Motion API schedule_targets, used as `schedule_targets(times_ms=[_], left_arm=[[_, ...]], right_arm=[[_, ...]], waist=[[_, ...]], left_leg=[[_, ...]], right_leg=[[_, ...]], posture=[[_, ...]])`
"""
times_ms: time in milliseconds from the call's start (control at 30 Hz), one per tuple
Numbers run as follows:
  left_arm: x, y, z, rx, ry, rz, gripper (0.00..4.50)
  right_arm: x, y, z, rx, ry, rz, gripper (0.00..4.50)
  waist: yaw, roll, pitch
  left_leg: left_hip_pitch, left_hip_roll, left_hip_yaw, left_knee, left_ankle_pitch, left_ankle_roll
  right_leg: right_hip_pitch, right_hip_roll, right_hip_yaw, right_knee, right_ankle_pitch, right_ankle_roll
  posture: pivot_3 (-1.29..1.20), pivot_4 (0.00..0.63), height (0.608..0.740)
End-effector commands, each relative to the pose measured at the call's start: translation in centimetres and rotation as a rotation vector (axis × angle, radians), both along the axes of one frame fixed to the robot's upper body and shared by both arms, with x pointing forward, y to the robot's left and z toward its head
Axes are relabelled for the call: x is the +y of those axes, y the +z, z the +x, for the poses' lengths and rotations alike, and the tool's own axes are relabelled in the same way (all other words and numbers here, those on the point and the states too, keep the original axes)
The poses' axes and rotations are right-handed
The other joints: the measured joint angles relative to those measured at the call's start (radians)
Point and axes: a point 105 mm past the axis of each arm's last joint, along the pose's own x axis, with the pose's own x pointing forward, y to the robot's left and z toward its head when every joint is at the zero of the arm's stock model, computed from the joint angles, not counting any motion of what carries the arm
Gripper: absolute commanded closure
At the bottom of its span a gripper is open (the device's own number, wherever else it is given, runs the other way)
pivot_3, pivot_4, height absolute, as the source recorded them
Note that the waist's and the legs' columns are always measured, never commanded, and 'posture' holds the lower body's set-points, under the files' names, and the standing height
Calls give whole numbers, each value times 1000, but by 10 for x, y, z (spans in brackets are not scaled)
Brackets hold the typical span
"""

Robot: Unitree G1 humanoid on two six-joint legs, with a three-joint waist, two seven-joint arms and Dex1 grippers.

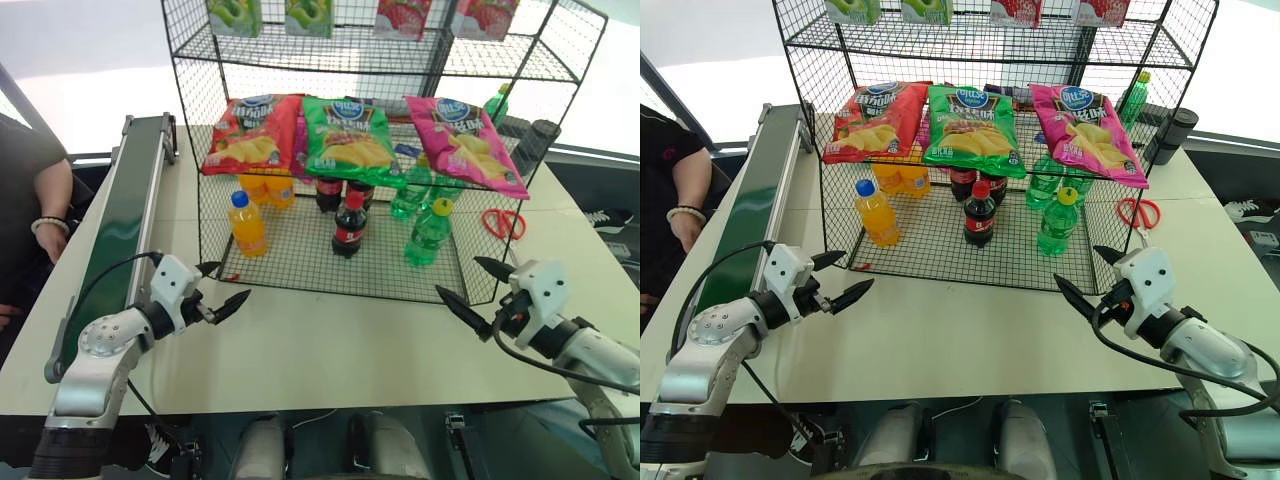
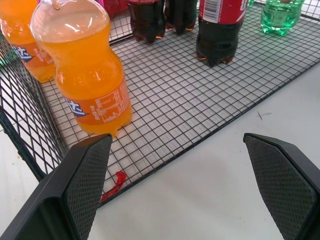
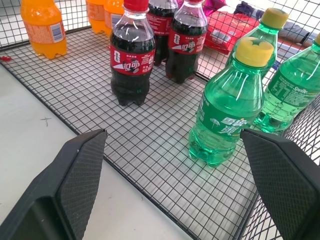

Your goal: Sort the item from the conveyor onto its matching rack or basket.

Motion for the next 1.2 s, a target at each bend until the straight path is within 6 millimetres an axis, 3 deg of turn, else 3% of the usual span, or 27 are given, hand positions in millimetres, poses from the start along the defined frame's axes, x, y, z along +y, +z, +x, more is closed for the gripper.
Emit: schedule_targets(times_ms=[33, 767, 1200], left_arm=[[1, 11, 2, -49, -6, 6, 0], [2, 11, 6, -72, 21, 17, 0], [1, 9, 4, -75, 28, 11, 0]], right_arm=[[1, 6, 0, -37, 13, 0, 69], [-9, -13, 0, -33, 26, -2, 69], [-7, -14, 3, -37, 47, -7, 69]], waist=[[0, 0, 0], [0, 0, 0], [0, 0, 0]], left_leg=[[0, 0, 0, 0, 0, 0], [0, 0, 0, 0, 0, 0], [0, 0, 0, 0, 0, 0]], right_leg=[[0, 0, 0, 0, 0, 0], [0, 0, 0, 0, 0, 0], [0, 0, 0, 0, 0, 0]], posture=[[0, 150, 735], [0, 150, 735], [0, 150, 735]])
